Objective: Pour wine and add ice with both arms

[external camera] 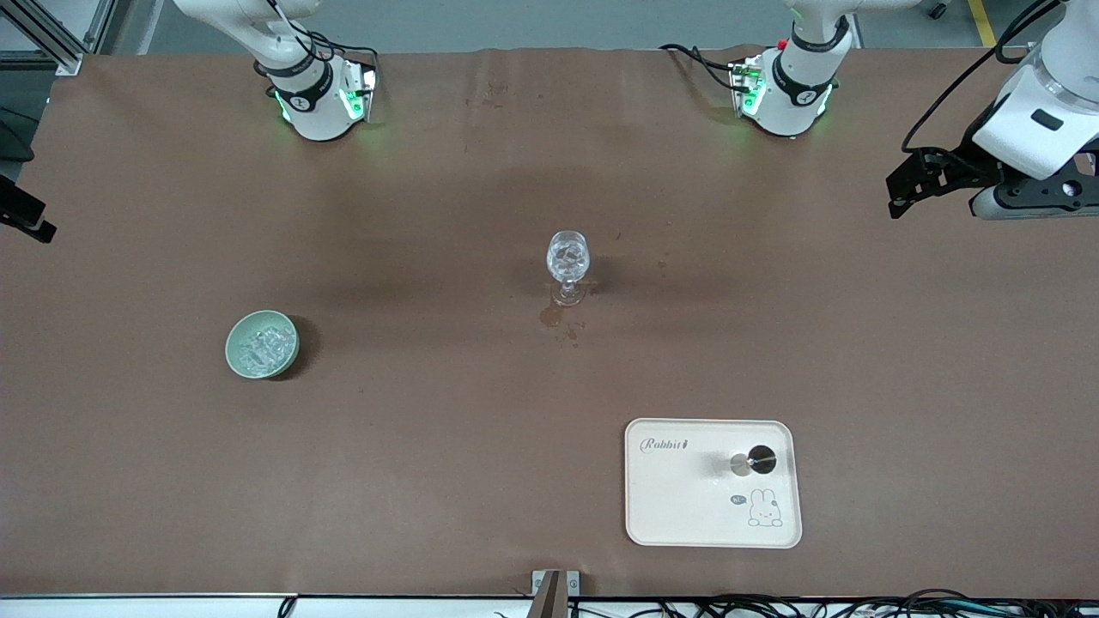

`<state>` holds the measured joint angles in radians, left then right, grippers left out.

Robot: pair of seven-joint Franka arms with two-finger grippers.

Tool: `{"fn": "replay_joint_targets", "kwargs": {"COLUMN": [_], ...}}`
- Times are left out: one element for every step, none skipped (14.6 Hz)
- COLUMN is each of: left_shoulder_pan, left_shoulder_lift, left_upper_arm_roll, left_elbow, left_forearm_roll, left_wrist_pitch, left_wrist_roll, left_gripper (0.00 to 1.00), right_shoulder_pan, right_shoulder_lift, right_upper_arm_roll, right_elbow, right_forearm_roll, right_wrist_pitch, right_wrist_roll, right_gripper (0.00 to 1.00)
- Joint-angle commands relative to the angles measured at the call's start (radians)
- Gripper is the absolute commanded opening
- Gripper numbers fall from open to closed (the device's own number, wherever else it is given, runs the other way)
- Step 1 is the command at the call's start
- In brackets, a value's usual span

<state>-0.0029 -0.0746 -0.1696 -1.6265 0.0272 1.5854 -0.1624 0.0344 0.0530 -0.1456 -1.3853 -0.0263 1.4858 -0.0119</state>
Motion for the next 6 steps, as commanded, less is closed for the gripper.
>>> {"fn": "replay_joint_targets", "kwargs": {"left_shoulder_pan": [-0.002, -0.003, -0.005, -0.003, -0.003, -0.005], "left_shoulder_lift": [0.013, 0.016, 0.018, 0.019, 0.024, 0.027], "left_upper_arm_roll": [-0.005, -0.005, -0.005, -0.005, -0.005, -0.005], "left_elbow": [0.023, 0.022, 0.022, 0.022, 0.022, 0.022], "left_forearm_roll": [0.022, 0.023, 0.023, 0.023, 0.023, 0.022], "left_wrist_pitch": [-0.010, -0.010, -0.010, -0.010, -0.010, -0.010], "left_wrist_roll": [0.000, 0.000, 0.000, 0.000, 0.000, 0.000], "left_gripper": [1.00, 1.00, 1.00, 1.00, 1.00, 1.00], "right_shoulder_pan": [-0.004, -0.005, -0.005, -0.004, -0.001, 0.001], "right_shoulder_lift": [-0.013, -0.015, -0.015, -0.015, -0.015, -0.015], "right_upper_arm_roll": [0.009, 0.009, 0.008, 0.008, 0.009, 0.012], "right_elbow": [-0.006, -0.015, -0.021, -0.021, -0.021, -0.021], "right_forearm_roll": [0.037, 0.070, 0.095, 0.094, 0.092, 0.089], "right_wrist_pitch": [-0.010, -0.010, -0.010, -0.015, -0.018, -0.018], "right_wrist_roll": [0.000, 0.001, 0.006, 0.018, 0.033, 0.044], "right_gripper": [1.00, 1.00, 1.00, 1.00, 1.00, 1.00]}}
